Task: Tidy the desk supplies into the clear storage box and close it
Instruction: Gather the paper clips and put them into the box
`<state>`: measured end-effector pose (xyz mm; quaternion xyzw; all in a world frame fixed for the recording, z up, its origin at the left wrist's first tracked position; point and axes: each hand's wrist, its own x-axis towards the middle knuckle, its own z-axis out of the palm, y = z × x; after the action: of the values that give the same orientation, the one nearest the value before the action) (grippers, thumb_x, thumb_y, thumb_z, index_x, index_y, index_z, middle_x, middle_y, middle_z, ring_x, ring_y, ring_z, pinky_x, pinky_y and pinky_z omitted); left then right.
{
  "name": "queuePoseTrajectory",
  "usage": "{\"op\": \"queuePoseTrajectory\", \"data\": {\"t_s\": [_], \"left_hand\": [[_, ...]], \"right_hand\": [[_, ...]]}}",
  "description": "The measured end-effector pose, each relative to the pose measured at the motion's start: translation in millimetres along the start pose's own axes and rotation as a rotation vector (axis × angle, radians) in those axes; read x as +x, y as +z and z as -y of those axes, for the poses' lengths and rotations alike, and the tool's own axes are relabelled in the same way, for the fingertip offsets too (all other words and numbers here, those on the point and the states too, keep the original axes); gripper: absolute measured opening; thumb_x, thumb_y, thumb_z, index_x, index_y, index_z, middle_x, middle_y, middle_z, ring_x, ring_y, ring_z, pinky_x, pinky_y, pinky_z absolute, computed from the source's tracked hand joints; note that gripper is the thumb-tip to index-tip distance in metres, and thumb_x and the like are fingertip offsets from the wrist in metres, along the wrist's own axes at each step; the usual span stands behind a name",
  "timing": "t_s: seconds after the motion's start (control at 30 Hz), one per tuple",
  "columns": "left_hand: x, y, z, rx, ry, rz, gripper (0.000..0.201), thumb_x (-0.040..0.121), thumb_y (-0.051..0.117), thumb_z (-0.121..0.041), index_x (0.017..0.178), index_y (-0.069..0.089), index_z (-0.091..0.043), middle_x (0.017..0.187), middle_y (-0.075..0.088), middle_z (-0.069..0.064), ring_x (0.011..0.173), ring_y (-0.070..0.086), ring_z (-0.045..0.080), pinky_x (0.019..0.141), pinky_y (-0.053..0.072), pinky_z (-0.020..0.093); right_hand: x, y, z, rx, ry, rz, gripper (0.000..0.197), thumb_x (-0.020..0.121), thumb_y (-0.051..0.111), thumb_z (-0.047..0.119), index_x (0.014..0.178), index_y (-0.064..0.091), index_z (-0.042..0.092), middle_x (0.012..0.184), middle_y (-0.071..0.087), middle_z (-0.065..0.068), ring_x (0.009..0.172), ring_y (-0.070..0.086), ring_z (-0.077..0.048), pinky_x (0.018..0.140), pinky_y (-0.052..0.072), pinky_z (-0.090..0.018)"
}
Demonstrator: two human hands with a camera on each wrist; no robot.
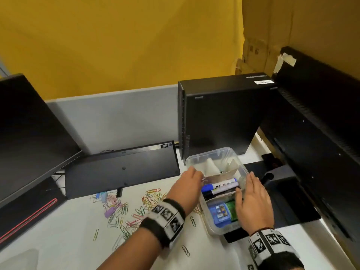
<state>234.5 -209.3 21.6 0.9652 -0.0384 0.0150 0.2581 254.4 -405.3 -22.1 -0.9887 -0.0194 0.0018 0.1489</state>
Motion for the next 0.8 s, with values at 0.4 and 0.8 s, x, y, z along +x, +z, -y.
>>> {"op": "queuePoseTrajectory", "data": {"t_s": [0.4,0.8], "left_hand": [[133,51,-48,0.077,-0.174,0.346,0.057,0.09,0.051,-0.011,0.143,0.027,-0.007,0.145,0.03,0.017,0.127,0.042,0.039,0.103,0.039,0.047],[-3,-9,7,-0.177,0.027,0.047,0.035,0.096,0.043,-0.02,0.131,0.047,-0.023,0.133,0.047,-0.005,0.121,0.046,0.012,0.102,0.035,0.023]], "right_hand": [[-2,5,-2,-0.04,-0.023,-0.052,0.061,0.096,0.033,0.036,0.15,0.023,0.009,0.156,0.025,-0.005,0.142,0.027,-0.021,0.117,0.022,-0.037],[0,1,-3,-0.079,-0.038,0.004,0.06,0.097,0.032,0.031,0.151,0.017,0.008,0.158,0.016,-0.008,0.145,0.017,-0.023,0.119,0.014,-0.038]]}}
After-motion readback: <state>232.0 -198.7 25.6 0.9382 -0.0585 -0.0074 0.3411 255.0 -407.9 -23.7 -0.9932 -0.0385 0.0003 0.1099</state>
